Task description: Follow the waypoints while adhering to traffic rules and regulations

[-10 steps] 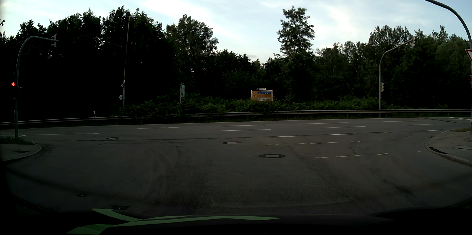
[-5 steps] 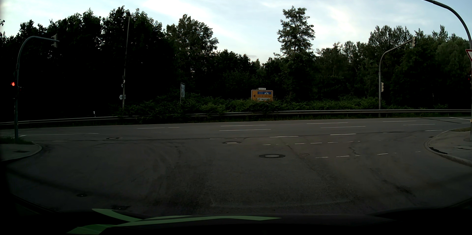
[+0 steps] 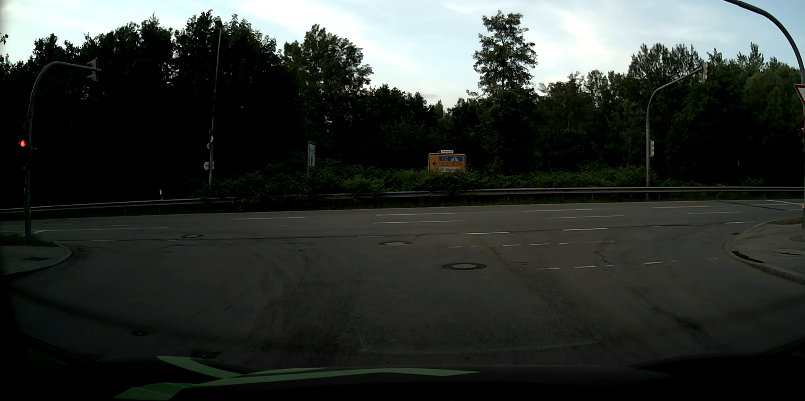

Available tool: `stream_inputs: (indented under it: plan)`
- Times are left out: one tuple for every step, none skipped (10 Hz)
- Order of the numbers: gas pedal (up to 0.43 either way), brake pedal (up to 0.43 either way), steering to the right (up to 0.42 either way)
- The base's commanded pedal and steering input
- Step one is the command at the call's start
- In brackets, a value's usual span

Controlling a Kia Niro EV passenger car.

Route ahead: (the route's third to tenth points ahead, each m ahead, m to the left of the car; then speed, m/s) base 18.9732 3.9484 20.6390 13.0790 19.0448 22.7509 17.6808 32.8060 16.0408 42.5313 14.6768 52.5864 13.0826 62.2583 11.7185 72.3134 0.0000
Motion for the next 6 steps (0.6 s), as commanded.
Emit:
stream_inputs:
  plan:
    - [0.0, 0.329, -0.02]
    - [0.0, 0.329, -0.02]
    - [0.0, 0.329, -0.019]
    - [0.0, 0.329, -0.019]
    - [0.0, 0.329, -0.02]
    - [0.0, 0.329, -0.019]
